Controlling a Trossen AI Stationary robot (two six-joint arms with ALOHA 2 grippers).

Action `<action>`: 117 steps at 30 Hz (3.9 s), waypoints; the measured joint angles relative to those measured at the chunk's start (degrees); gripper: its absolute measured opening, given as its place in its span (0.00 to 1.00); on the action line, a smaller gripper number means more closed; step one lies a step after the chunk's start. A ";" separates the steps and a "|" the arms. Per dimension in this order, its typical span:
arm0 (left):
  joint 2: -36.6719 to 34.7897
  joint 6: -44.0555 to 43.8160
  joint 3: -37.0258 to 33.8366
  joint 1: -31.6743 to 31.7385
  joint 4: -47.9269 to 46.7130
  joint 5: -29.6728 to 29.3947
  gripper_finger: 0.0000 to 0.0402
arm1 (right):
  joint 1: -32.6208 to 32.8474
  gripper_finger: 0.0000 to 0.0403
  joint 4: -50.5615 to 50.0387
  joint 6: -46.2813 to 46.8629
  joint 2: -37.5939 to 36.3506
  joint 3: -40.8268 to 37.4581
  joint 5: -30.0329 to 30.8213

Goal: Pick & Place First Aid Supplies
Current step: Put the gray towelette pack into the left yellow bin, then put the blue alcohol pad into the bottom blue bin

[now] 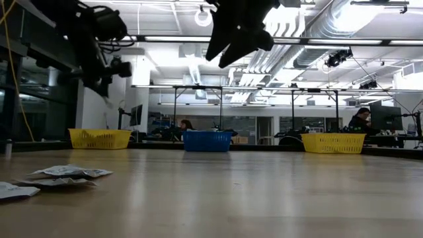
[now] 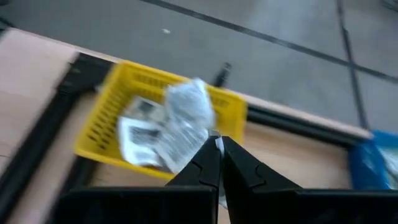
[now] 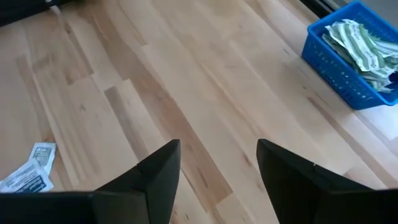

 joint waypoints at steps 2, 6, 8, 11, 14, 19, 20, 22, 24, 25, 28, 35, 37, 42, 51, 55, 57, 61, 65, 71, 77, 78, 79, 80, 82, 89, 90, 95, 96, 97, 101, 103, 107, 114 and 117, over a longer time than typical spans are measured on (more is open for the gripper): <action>0.00 1.15 0.00 3.25 0.04 0.31 0.00 | -0.40 0.51 0.00 0.00 0.00 0.00 0.02; 0.02 3.74 0.00 8.51 0.49 1.30 0.01 | -1.23 0.51 0.00 0.63 0.00 -0.02 0.00; 0.09 4.83 0.00 10.75 0.55 1.72 0.02 | -1.65 0.51 0.02 1.17 0.00 -0.02 -0.05; 1.20 5.82 0.00 14.00 0.68 4.35 0.05 | -1.98 0.51 0.03 1.52 0.00 -0.02 -0.16; 2.81 6.07 0.00 15.96 0.61 5.16 0.09 | -2.20 0.51 0.07 1.53 0.00 -0.02 -0.21; 4.61 5.74 0.07 13.71 0.51 0.78 0.17 | -2.18 0.51 0.07 1.53 0.00 -0.02 -0.45; 4.61 5.73 0.07 13.45 0.51 0.61 0.19 | -2.18 0.51 0.07 1.53 0.00 -0.02 -0.56; 4.61 5.98 0.07 13.65 0.49 0.76 0.22 | -2.18 0.51 0.07 1.55 0.00 -0.02 -1.50; 4.55 6.07 0.07 13.69 -0.01 1.91 0.24 | -2.18 0.51 0.07 1.57 0.00 -0.02 -4.00; 4.36 6.06 0.07 13.71 -0.49 3.52 0.25 | -2.18 0.51 0.09 1.44 0.00 -0.03 -5.64; 3.35 7.69 0.07 13.65 -1.88 9.55 0.26 | -1.94 0.51 0.60 -1.10 0.15 -0.08 -11.22; 0.02 17.43 0.07 10.78 -4.24 22.80 0.26 | 1.21 0.51 6.25 -7.24 2.74 -0.08 -17.65; -1.68 19.73 0.07 8.53 -5.02 24.44 0.26 | 2.26 0.51 8.72 -8.06 3.62 -0.08 -18.68; -6.07 19.97 0.07 -0.48 -7.97 25.51 0.26 | 4.95 0.51 14.61 -9.09 6.81 -0.08 -18.71; -12.38 9.16 0.07 -23.32 -13.00 19.56 0.26 | 8.58 0.51 27.61 -11.93 13.92 -0.11 -21.62; -13.39 2.35 0.07 -34.43 -14.70 14.66 0.26 | 9.42 0.50 32.89 -13.81 16.94 -0.11 -22.83; -13.40 -0.81 0.07 -39.78 -15.01 12.30 0.26 | 9.89 0.50 34.49 -14.78 18.41 -0.11 -23.13; -12.69 -5.93 0.07 -49.45 -14.66 7.49 0.26 | 11.02 0.50 37.33 -18.53 21.91 -0.11 -22.86; -11.53 -11.11 0.00 -56.52 -14.61 3.60 0.26 | 11.69 0.50 40.92 -19.98 25.34 -0.11 -22.61; -8.79 -15.89 0.00 -62.62 -14.73 1.94 0.26 | 12.49 0.49 45.29 -21.55 28.65 -0.11 -18.26; -5.71 -19.16 0.00 -65.38 -14.57 1.25 0.26 | 12.49 0.49 47.13 -21.55 31.08 -0.06 -17.65; -5.26 -19.62 0.00 -65.66 -14.44 1.20 0.26 | 12.49 0.49 46.91 -21.42 31.46 -0.07 -17.52; -4.92 -19.93 0.00 -65.65 -14.39 1.23 0.26 | 12.47 0.49 46.78 -21.01 31.81 -0.06 -17.17; -4.56 -19.96 0.00 -65.65 -14.49 1.31 0.26 | 12.47 0.49 46.45 -20.30 31.89 -0.06 -16.95; -3.99 -20.06 0.00 -65.61 -14.27 1.54 0.26 | 12.46 0.48 44.81 -18.74 31.96 0.10 -16.26; -3.65 -20.07 0.00 -65.52 -14.21 1.26 0.26 | 11.77 0.34 37.43 -13.80 31.93 0.41 -16.37; -3.65 -20.07 0.00 -65.50 -14.17 1.25 0.26 | 11.65 0.30 37.03 -13.67 31.93 0.38 -16.85; -3.65 -20.07 0.00 -65.50 -14.15 1.27 0.26 | 11.32 0.05 37.22 -12.00 32.00 0.20 -18.05; -3.65 -20.07 0.00 -65.50 -14.11 1.28 0.26 | 11.07 0.03 37.35 -11.12 32.03 0.16 -18.59; -3.65 -20.07 0.00 -65.50 -14.10 1.32 0.26 | 10.94 0.02 37.53 -10.11 32.05 0.12 -19.41; -3.65 -20.06 0.00 -65.50 -14.10 2.14 0.26 | 10.45 0.01 37.94 -7.17 31.87 0.09 -22.34; -3.65 -20.10 0.00 -65.50 -13.93 2.32 0.26 | 10.43 0.00 37.89 -6.98 31.28 -0.02 -22.63; -3.65 -20.05 0.00 -65.50 -13.23 2.32 0.26 | 10.78 0.00 36.16 -8.83 28.69 -0.30 -22.36; -3.65 -20.07 0.00 -65.50 -12.80 2.32 0.26 | 11.04 0.00 34.46 -12.86 23.37 -0.28 -20.07; -3.65 -20.09 0.01 -65.50 -12.49 2.68 0.26 | 11.24 0.00 33.75 -13.82 21.61 -0.28 -18.67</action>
